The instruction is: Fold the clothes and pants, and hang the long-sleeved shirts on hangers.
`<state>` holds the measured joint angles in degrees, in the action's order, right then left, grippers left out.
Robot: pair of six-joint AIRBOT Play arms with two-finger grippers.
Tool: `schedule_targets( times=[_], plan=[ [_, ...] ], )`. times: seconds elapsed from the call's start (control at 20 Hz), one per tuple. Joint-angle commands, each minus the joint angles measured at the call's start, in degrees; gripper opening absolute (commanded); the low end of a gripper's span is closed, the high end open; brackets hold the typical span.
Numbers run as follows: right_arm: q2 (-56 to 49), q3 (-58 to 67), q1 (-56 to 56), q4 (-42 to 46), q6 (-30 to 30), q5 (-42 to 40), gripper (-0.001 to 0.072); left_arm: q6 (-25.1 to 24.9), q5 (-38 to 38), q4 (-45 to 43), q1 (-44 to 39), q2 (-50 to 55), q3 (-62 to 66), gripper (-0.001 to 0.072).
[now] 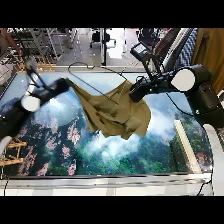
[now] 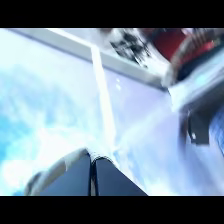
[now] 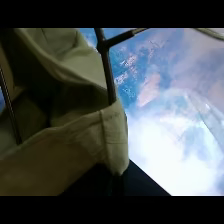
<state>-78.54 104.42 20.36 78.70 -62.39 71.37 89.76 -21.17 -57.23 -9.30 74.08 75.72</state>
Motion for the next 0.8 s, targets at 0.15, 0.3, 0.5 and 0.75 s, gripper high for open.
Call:
schedule_targets(
  times=[0.15, 0.3, 0.5, 0.75],
  plan=[
    [-0.72, -0.15, 0.04, 3.02, 17.94, 1.18, 0.0011, -2.78, -17.42, 0.46, 5.77, -1.95, 7.96, 0.0008],
    [-1.09, -0.15, 0.07, 10.01, 14.69, 0.46, 0.0011, -2.82, -21.66, 0.46, 5.97, -3.63, 7.96, 0.0008],
    [-2.56, -0.15, 1.92, 17.55, 14.51, 0.52, 0.0011, -3.23, -23.93, 0.48, 5.95, -7.02, 7.96, 0.0008],
    [-7.06, -0.15, 7.76, 28.15, 13.86, 0.46, 0.0010, -3.23, -26.43, 0.50, 5.95, -11.67, 7.96, 0.0008]
  ],
)
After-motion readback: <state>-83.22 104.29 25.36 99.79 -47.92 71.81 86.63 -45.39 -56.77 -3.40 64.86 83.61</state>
